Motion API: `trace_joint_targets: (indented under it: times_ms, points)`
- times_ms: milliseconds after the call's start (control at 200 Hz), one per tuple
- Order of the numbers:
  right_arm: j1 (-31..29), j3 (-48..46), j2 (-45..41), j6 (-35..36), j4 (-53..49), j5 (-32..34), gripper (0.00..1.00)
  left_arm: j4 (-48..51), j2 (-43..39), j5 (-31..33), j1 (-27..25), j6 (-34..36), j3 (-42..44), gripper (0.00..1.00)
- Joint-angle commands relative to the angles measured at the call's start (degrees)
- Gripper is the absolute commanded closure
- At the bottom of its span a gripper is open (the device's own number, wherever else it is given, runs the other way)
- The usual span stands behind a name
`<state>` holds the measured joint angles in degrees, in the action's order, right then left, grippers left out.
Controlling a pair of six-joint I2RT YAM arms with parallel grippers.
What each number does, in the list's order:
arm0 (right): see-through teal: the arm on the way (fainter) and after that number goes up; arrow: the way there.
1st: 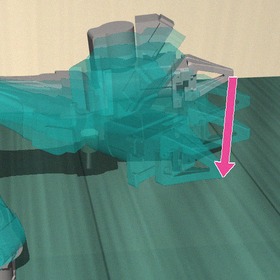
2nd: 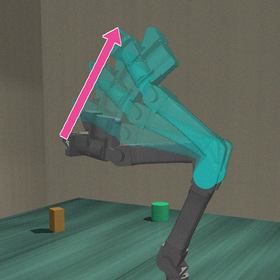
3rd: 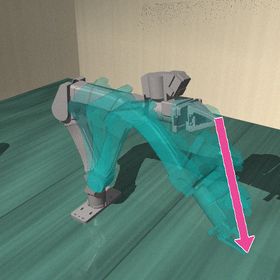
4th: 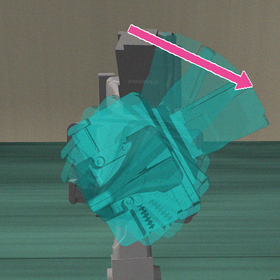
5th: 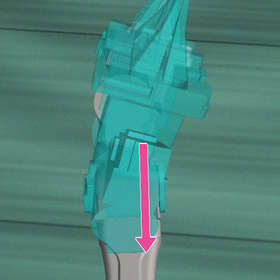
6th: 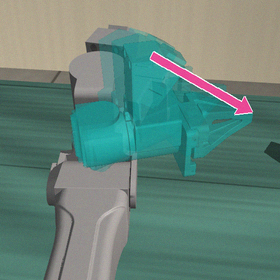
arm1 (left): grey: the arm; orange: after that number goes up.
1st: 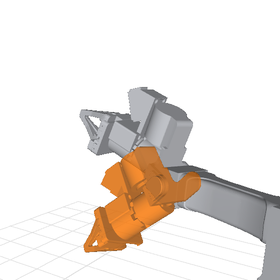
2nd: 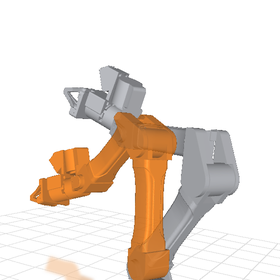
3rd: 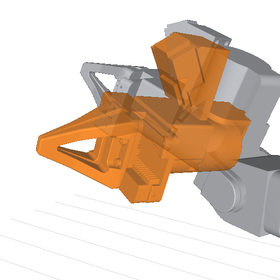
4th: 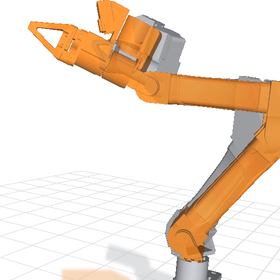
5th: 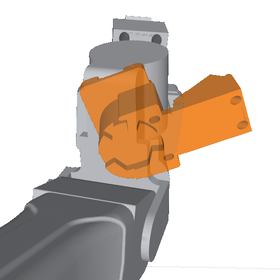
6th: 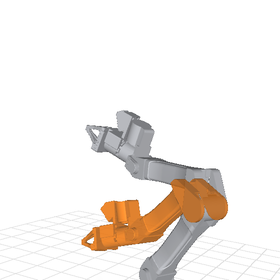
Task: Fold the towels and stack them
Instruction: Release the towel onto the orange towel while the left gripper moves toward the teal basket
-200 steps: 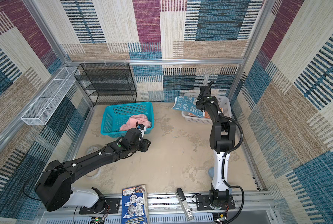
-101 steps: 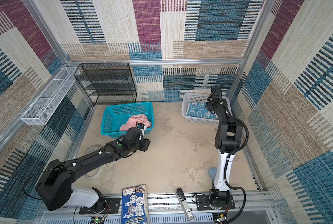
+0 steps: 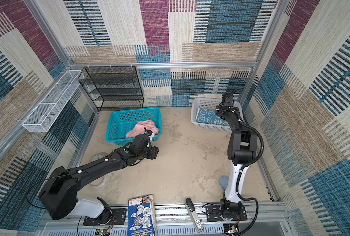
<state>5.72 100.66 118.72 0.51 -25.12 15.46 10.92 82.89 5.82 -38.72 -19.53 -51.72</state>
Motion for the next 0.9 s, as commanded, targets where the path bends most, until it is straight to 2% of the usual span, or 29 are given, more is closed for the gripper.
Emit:
trace_joint_targets:
  times_ms: [0, 45, 145, 391, 651, 891]
  points:
    - [-0.09, -5.36, -4.58, -1.56, 6.8, -5.37, 0.0, -0.89, -0.67, 0.85, 0.05, 0.65, 0.04, 0.32]
    - [-0.09, -8.06, -6.7, -2.31, 8.68, -7.71, 0.0, -1.25, -0.88, 0.83, 0.07, 0.54, 0.11, 0.27]
    - [-0.3, -14.82, -11.67, -4.28, 12.92, -12.06, 0.0, -2.52, -1.41, 1.47, 0.05, -0.33, 0.89, 0.02]
    - [-3.16, -27.38, -21.2, -5.19, 19.94, -16.82, 0.0, -2.4, -2.85, 3.49, 0.05, 0.01, 0.98, 0.0]
    - [-12.03, -36.56, -30.08, -4.95, 24.75, -16.95, 0.0, -0.39, -5.52, 7.8, 0.66, 1.63, 0.6, 0.0]
    - [-18.79, -44.46, -35.78, -7.35, 27.13, -20.81, 0.0, 2.24, -5.43, 10.0, 3.14, 1.86, -2.43, 0.0]
